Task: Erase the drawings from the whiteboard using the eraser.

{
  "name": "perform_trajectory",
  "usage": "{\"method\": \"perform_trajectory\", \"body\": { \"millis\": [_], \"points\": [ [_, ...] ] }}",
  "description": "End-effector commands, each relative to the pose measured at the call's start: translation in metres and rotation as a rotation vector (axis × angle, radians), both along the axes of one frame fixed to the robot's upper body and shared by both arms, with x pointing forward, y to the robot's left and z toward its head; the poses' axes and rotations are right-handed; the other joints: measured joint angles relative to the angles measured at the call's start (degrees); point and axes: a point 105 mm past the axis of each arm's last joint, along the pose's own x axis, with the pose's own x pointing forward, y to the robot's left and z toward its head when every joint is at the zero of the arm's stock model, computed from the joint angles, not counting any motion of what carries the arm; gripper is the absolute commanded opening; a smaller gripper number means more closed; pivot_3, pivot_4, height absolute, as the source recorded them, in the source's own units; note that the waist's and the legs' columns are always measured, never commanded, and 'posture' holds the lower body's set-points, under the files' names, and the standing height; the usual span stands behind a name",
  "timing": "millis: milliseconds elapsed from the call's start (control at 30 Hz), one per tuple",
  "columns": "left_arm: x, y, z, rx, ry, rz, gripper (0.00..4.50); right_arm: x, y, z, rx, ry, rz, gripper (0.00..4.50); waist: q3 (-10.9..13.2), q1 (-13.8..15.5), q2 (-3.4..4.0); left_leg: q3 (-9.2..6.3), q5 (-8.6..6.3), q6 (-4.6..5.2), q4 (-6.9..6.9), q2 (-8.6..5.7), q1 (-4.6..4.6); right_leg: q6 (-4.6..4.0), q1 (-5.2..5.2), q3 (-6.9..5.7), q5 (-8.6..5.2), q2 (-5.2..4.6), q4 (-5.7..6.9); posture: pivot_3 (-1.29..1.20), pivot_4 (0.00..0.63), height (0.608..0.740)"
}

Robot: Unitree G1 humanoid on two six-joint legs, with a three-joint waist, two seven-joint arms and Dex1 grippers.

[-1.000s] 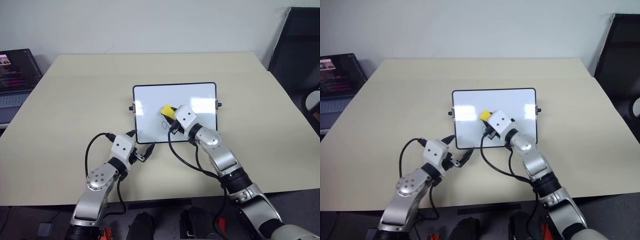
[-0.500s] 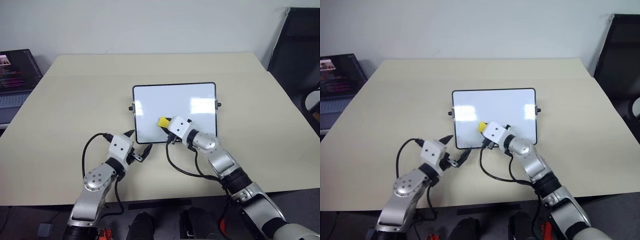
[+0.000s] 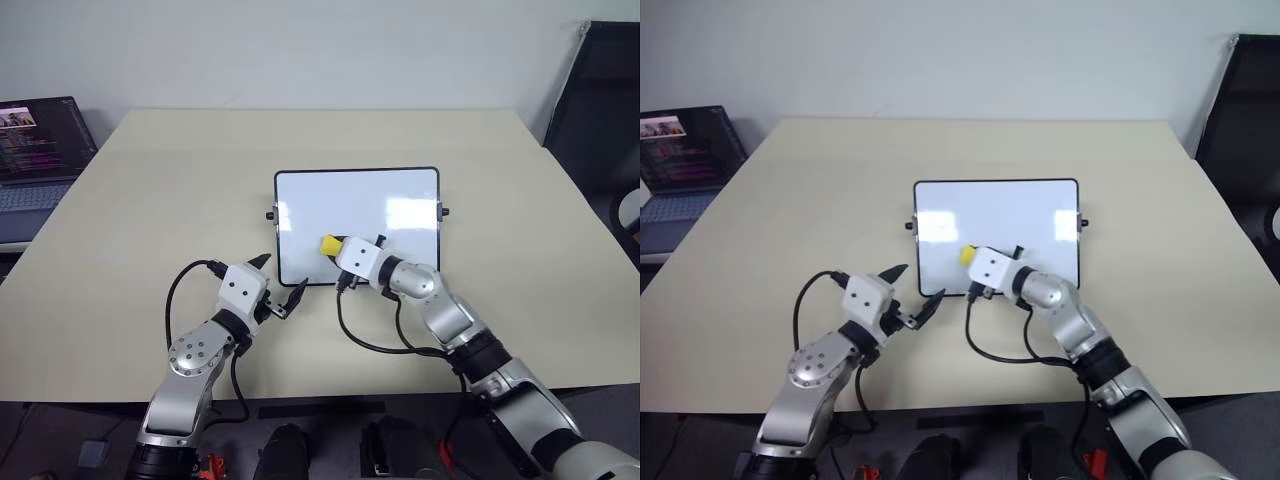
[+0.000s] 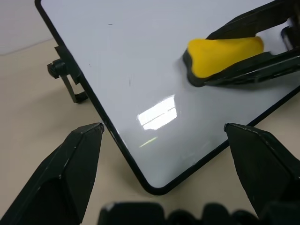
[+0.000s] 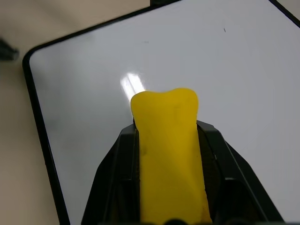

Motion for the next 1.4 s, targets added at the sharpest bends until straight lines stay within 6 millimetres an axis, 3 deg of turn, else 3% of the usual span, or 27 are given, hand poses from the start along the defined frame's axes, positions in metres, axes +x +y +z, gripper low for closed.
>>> {"method": "perform_trajectory", "body": {
  "millis": [33, 200, 333, 567, 867, 1000, 1100, 1233, 1400],
  "points": [
    [0.002, -0.006, 0.013, -0.008, -0.057, -0.03, 4.5, 0.007, -0.037, -0.021, -0.075, 0.063, -0.118, 1.23, 0.0, 0.0, -0.02, 0.01, 0.0, 0.0, 0.0, 0.0, 0.08, 0.0, 0.06, 0.01, 0.0, 0.0, 0.01, 0.0, 0.15, 0.74],
    [0.006, -0.007, 0.014, -0.009, -0.061, -0.037, 4.5, 0.003, -0.059, -0.027, -0.109, 0.079, -0.153, 1.23, 0.0, 0.0, -0.05, 0.07, 0.01, 0.01, -0.01, 0.02, 0.27, -0.02, 0.17, 0.03, -0.01, 0.01, 0.05, 0.0, 0.15, 0.74],
    [0.007, -0.008, 0.013, -0.01, -0.065, -0.045, 4.5, 0.002, -0.059, -0.021, -0.073, 0.066, -0.157, 1.23, -0.1, 0.0, -0.07, 0.08, 0.01, 0.01, -0.02, 0.02, 0.28, -0.02, 0.17, 0.03, -0.01, 0.02, 0.04, 0.0, 0.15, 0.74],
    [0.008, -0.01, 0.013, -0.012, -0.069, -0.052, 4.5, -0.006, -0.021, 0.025, 0.158, -0.06, -0.046, 1.23, 0.0, -0.6, -0.09, 0.1, 0.01, 0.01, -0.05, 0.03, 0.16, -0.01, 0.07, 0.05, 0.0, 0.02, 0.02, 0.0, 0.15, 0.74],
    [0.005, -0.007, 0.013, -0.007, -0.068, -0.048, 4.5, -0.013, 0.016, 0.05, 0.281, -0.11, 0.07, 1.23, 0.0, -0.8, -0.07, 0.02, 0.0, 0.0, -0.12, 0.1, -0.19, -0.02, -0.28, 0.02, -0.01, 0.07, -0.01, 0.0, 0.15, 0.74],
    [0.004, -0.007, 0.013, -0.004, -0.066, -0.045, 4.5, -0.01, 0.029, 0.046, 0.258, -0.103, 0.084, 1.23, 0.0, -0.8, -0.08, 0.03, 0.0, 0.0, -0.09, 0.06, -0.22, -0.02, -0.27, 0.03, -0.01, 0.06, -0.02, 0.0, 0.15, 0.74],
    [0.003, -0.007, 0.013, -0.003, -0.066, -0.044, 4.5, -0.005, 0.032, 0.031, 0.18, -0.07, 0.068, 1.23, 0.0, -0.8, -0.07, 0.02, 0.0, 0.0, -0.1, 0.07, -0.22, -0.03, -0.27, 0.02, -0.01, 0.06, -0.02, 0.0, 0.15, 0.74],
    [0.002, -0.006, 0.012, 0.0, -0.063, -0.042, 4.5, 0.007, 0.02, 0.011, 0.081, -0.014, 0.007, 1.23, 0.0, -0.8, -0.07, 0.02, 0.0, 0.01, -0.11, 0.08, -0.23, -0.04, -0.28, 0.02, -0.01, 0.06, -0.02, 0.0, 0.15, 0.74],
    [0.0, -0.008, 0.012, 0.002, -0.059, -0.046, 4.5, 0.017, 0.007, 0.005, 0.078, 0.045, -0.048, 1.23, 0.0, -0.7, -0.07, 0.01, 0.01, 0.01, -0.07, 0.08, -0.08, -0.04, -0.16, 0.01, 0.0, 0.06, 0.05, 0.0, 0.15, 0.74]
  ]
}}
